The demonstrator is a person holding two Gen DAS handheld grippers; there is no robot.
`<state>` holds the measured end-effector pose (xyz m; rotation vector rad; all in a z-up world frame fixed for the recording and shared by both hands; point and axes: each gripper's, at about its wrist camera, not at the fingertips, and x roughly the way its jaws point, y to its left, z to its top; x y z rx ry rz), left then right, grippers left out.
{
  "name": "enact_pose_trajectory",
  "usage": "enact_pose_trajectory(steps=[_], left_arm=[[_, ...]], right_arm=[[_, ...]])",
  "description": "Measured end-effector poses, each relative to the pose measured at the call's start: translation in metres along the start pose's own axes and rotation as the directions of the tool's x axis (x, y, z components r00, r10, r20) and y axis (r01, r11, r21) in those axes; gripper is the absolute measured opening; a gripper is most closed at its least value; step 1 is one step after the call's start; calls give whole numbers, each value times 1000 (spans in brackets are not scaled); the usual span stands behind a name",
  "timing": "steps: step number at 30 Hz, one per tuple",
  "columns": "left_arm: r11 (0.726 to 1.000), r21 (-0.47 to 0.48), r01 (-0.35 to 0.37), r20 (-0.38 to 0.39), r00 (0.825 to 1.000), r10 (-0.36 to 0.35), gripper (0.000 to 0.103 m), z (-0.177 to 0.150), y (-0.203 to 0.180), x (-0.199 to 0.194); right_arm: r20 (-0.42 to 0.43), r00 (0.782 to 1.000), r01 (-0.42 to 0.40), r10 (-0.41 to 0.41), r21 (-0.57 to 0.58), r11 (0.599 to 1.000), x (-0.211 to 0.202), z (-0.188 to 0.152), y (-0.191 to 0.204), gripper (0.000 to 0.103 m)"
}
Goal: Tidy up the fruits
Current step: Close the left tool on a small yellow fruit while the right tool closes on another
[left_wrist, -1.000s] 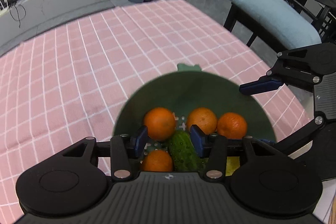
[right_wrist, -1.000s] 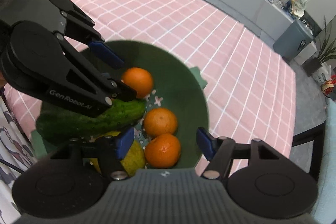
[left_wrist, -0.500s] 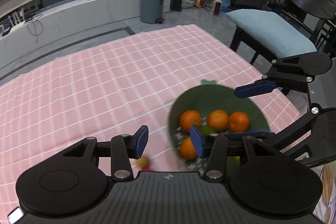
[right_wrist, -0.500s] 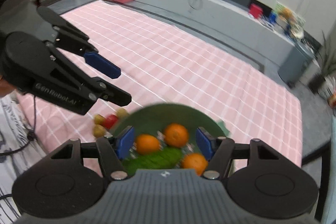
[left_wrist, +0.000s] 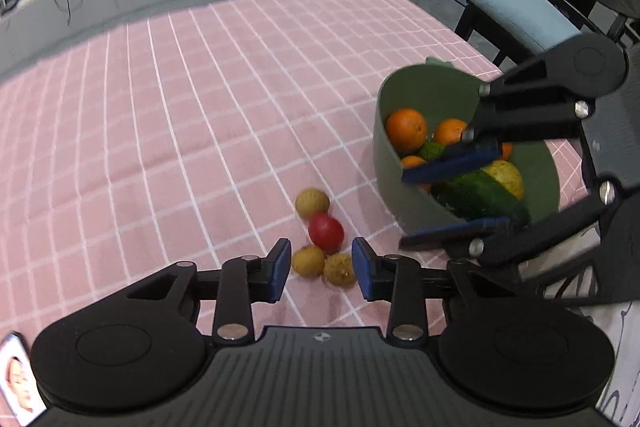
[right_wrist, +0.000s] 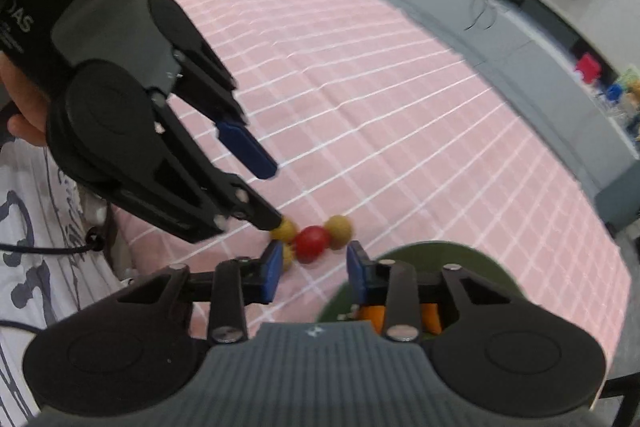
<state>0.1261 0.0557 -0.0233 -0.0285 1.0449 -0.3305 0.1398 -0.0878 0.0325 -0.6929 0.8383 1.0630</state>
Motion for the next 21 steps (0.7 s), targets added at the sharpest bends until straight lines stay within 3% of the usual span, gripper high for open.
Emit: enact_pose_trajectory(steps=[5, 10, 21], left_arm=[[997, -53, 54, -3, 999, -54, 38, -11, 21, 15], [997, -37, 66, -14, 998, -67, 38, -18, 26, 29], [986, -84, 147, -14, 989, -148, 38, -17, 39, 40]], right_arm=[[-59, 997, -52, 50, -33, 998, 25, 6, 15, 22], [-116, 991, -76, 69, -57, 996, 45, 6, 22, 22], [-178, 983, -61, 48, -72, 995, 67, 12, 17, 24]])
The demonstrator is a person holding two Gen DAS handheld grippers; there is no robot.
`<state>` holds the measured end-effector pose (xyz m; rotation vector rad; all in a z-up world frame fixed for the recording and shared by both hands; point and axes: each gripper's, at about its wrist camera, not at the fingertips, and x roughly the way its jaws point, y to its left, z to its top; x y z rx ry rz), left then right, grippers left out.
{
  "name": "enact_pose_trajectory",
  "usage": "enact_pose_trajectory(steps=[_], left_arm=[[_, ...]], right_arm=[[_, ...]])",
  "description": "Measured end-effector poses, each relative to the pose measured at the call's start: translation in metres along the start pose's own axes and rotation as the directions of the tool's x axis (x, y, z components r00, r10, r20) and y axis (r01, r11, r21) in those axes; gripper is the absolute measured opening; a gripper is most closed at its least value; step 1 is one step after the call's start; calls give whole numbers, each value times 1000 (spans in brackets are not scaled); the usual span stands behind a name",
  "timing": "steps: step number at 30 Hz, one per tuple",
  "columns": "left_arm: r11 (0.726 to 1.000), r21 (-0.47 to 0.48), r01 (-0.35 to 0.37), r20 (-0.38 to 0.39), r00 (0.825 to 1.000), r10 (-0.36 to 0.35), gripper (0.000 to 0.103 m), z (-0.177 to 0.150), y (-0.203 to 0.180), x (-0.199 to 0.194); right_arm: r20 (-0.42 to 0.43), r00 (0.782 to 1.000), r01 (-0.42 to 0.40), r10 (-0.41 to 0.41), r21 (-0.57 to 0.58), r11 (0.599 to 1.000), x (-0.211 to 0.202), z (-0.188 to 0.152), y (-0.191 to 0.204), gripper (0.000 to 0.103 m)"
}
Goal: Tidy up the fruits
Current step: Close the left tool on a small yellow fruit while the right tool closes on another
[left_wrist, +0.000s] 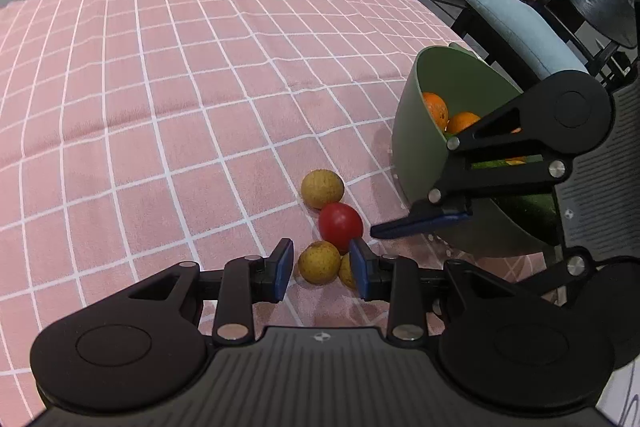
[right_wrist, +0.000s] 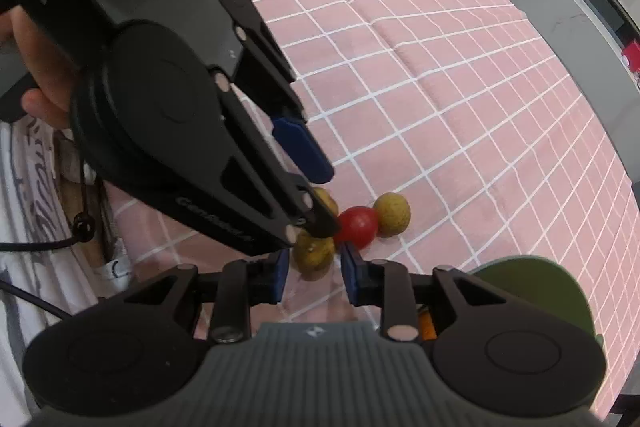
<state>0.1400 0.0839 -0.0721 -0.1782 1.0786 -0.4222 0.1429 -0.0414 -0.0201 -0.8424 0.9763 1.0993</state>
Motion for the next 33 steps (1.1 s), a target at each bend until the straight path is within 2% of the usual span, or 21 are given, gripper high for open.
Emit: enact_pose_trajectory(steps=[5, 12, 22, 27, 29, 33], left_arm=[[998, -51, 26, -31, 999, -27, 38, -3, 10, -3], [995, -91, 34, -34, 999, -37, 37, -2, 17, 1], [995, -87, 43, -35, 998, -46, 37, -4, 14, 4], [998, -52, 42, -29, 999, -44, 32, -4, 7, 8], [997, -55, 47, -26, 998, -48, 26, -4, 7, 9], [999, -27, 30, -14, 999, -31, 24, -7, 1, 7]], right_arm=[[-16, 1000, -7, 7, -11, 1000, 3, 3, -2, 24], [-37, 999, -20, 18, -76, 997, 7, 10, 10, 23], [-98, 995, -3, -5, -76, 997, 24, 11, 14, 21], [-101, 995, -3, -5, -78, 997, 19, 13, 16, 20], [-98, 995, -2, -6, -78, 997, 16, 14, 15, 20], [-88, 996, 4, -10, -69, 998, 13, 16, 15, 20]])
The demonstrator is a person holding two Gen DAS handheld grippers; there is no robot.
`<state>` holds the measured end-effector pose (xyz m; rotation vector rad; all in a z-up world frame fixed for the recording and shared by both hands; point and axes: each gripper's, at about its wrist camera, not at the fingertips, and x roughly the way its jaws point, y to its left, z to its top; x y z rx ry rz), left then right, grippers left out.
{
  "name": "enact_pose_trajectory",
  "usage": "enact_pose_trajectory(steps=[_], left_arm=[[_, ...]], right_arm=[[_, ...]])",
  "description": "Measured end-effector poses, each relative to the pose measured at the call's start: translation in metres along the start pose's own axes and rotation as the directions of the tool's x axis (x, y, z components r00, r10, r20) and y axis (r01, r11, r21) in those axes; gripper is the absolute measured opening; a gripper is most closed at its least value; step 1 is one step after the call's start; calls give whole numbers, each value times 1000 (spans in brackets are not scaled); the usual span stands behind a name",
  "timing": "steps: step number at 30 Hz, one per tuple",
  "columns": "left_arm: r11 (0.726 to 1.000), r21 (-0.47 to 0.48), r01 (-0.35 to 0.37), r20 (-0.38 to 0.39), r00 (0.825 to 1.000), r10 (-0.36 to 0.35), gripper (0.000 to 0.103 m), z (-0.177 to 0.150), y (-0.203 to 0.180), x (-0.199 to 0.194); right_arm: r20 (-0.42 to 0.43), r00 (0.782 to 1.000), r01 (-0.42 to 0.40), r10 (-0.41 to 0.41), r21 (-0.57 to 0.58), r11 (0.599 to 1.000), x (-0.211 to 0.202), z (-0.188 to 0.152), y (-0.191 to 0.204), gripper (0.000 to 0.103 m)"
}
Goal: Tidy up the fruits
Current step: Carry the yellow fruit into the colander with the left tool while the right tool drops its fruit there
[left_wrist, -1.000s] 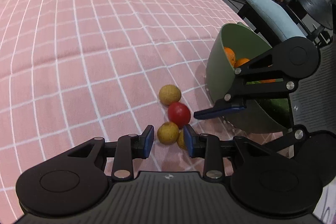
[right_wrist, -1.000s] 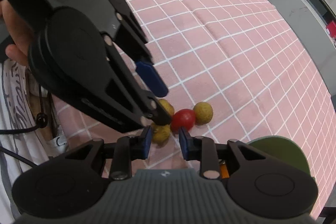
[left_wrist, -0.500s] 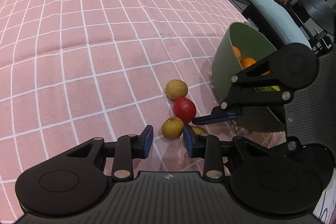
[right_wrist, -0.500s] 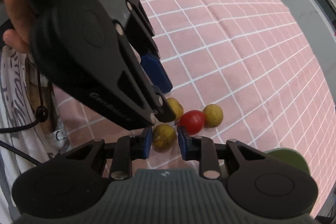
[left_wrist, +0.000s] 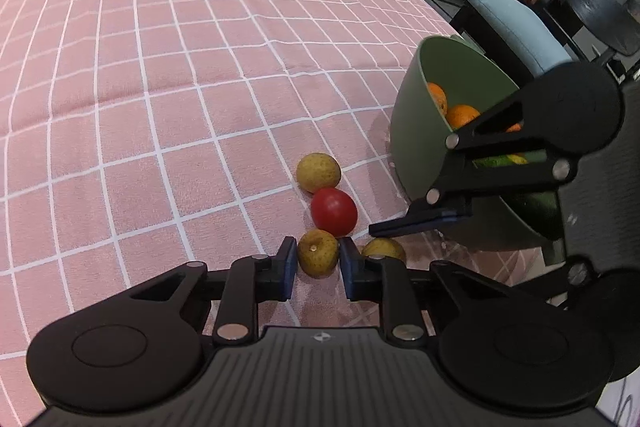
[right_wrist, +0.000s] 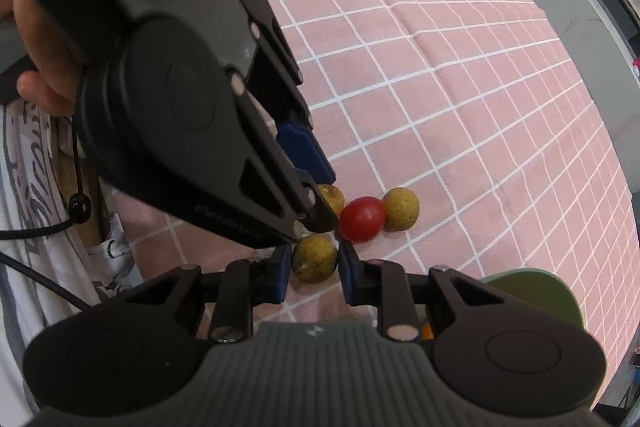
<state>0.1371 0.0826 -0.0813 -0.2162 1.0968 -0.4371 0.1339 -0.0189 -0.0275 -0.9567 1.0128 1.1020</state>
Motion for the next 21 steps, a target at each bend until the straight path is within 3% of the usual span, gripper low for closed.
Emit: enact_pose_trajectory(steps=[4, 12, 21], left_arm=[[999, -39, -17, 34, 999, 18, 24, -4, 3, -10], [993, -115, 23, 159, 987, -4, 24, -4, 0, -55], [999, -11, 53, 229, 972, -49, 24, 17, -52, -78]], right_arm=[[27, 1000, 0, 0, 21, 1000, -10, -2, 1, 21], [149, 989, 5, -21, 108, 994, -56, -18, -4, 21], [218, 969, 65, -119, 240, 969, -106, -63, -27, 21]])
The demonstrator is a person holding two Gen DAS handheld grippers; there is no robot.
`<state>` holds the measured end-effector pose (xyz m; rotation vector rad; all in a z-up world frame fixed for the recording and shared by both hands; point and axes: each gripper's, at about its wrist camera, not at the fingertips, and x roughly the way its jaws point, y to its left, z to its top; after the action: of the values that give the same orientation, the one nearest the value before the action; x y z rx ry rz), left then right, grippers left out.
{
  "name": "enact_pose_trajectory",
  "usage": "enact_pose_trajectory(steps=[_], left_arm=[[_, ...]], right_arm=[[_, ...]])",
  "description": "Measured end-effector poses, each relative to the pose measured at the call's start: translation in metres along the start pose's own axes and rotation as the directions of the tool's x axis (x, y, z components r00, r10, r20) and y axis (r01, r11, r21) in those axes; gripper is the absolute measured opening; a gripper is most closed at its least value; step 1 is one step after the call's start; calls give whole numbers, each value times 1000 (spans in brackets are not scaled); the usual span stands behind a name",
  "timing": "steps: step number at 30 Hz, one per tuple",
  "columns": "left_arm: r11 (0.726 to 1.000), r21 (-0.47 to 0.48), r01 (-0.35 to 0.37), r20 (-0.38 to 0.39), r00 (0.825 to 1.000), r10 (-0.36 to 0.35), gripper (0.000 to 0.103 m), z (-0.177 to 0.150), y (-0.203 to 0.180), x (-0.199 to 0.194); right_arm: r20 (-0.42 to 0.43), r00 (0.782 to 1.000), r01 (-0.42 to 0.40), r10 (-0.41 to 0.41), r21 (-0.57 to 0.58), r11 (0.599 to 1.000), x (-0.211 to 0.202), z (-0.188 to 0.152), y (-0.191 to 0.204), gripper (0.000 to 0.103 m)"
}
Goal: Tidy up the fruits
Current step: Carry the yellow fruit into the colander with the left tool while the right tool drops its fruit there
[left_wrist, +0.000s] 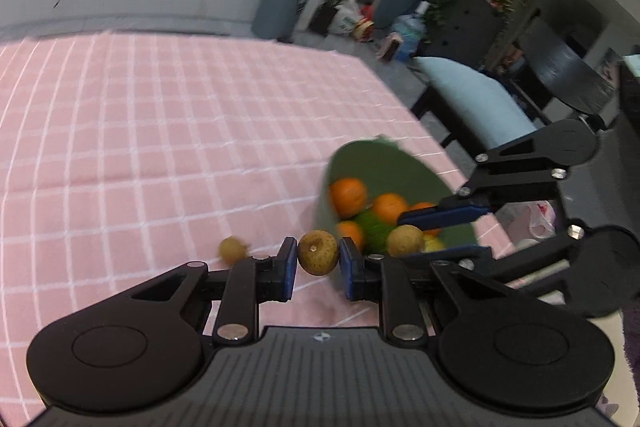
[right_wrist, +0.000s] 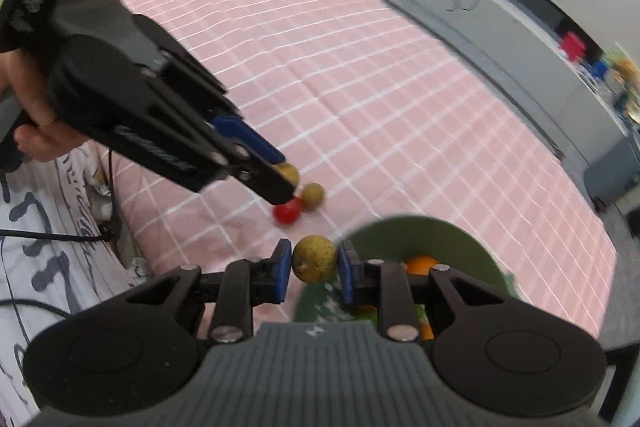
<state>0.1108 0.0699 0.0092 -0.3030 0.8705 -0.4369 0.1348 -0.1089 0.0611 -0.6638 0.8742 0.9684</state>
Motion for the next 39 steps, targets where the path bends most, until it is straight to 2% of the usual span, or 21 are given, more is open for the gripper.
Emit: enact_pose_trajectory(steps=[4, 11, 21, 26, 39], left_arm=[[997, 75, 25, -7, 1000, -25, 24, 13, -28, 14], [985, 172, 0, -84, 996, 14, 24, 25, -60, 61], [979, 194, -56, -154, 984, 87, 24, 27, -66, 112], [978, 197, -75, -173, 979, 109, 24, 24, -62, 123], [980, 184, -76, -181, 977, 110, 25, 25, -57, 129]], right_arm=[[-12, 999, 38, -37, 65, 997, -10, -18, -20, 21], [-42, 996, 81, -75, 158, 984, -6, -52, -47, 21], [-56, 997, 66, -54, 234, 970, 32, -74, -79, 21], [-58, 998, 52, -38, 253, 966, 39, -79, -85, 21], [-59, 998, 27, -10, 283, 959, 53, -84, -93, 22]])
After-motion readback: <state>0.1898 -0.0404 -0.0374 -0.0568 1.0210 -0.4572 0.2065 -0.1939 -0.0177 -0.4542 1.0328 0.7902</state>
